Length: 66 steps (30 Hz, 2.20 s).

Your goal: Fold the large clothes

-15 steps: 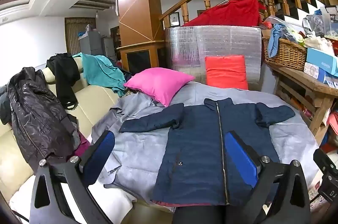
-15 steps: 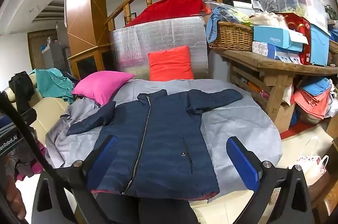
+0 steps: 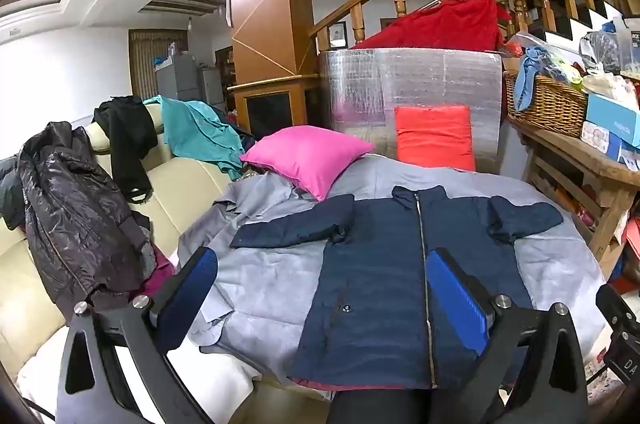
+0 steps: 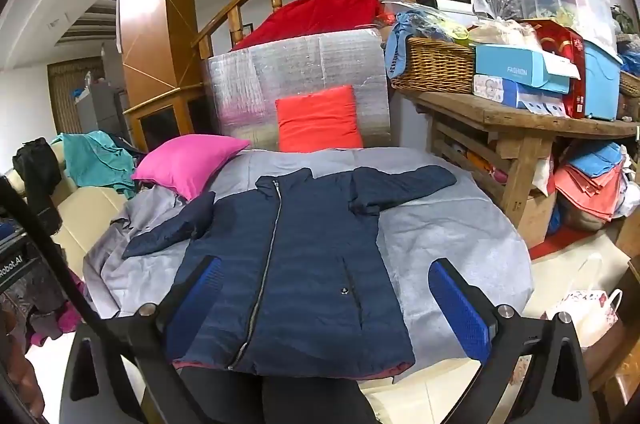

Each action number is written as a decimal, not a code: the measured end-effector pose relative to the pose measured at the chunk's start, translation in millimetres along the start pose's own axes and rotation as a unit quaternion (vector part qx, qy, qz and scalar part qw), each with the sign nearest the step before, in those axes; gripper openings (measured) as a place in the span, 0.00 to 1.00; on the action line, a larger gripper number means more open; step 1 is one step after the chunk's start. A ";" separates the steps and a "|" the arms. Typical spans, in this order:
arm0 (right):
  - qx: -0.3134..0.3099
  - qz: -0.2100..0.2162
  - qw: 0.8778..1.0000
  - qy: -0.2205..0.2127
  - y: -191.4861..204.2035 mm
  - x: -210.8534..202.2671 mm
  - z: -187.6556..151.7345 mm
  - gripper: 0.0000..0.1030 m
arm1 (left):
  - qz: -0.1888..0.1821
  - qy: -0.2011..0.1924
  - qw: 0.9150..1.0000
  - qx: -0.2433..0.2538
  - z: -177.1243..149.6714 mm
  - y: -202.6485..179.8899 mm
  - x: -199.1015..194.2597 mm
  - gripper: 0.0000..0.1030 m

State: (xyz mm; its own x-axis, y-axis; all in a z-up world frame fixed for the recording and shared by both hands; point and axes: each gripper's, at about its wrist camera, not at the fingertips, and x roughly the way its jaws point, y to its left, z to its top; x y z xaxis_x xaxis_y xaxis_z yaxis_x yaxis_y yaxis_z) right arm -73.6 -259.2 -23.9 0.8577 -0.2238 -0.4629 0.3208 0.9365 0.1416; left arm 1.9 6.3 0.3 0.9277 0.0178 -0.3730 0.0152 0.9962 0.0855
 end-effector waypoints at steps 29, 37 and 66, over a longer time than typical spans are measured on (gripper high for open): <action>0.011 -0.008 0.999 0.033 -4.0 17.7 -4.9 1.00 | -0.007 0.008 1.000 0.008 -2.6 -2.8 3.5 1.00; 0.011 -0.007 0.999 0.036 -3.1 18.6 -6.6 1.00 | -0.004 0.009 1.000 0.008 -4.1 -1.8 3.8 1.00; 0.010 -0.003 0.999 0.048 -2.0 24.3 -10.7 1.00 | -0.003 0.018 1.000 -0.001 -8.0 6.7 8.6 1.00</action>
State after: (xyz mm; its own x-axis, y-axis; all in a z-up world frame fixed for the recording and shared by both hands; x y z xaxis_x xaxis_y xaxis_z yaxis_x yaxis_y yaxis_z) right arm -57.7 -263.6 -44.7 0.8136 -0.2014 -0.5455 0.3345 0.9294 0.1558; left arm 7.0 13.8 -9.7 0.9134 0.0142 -0.4069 0.0203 0.9966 0.0802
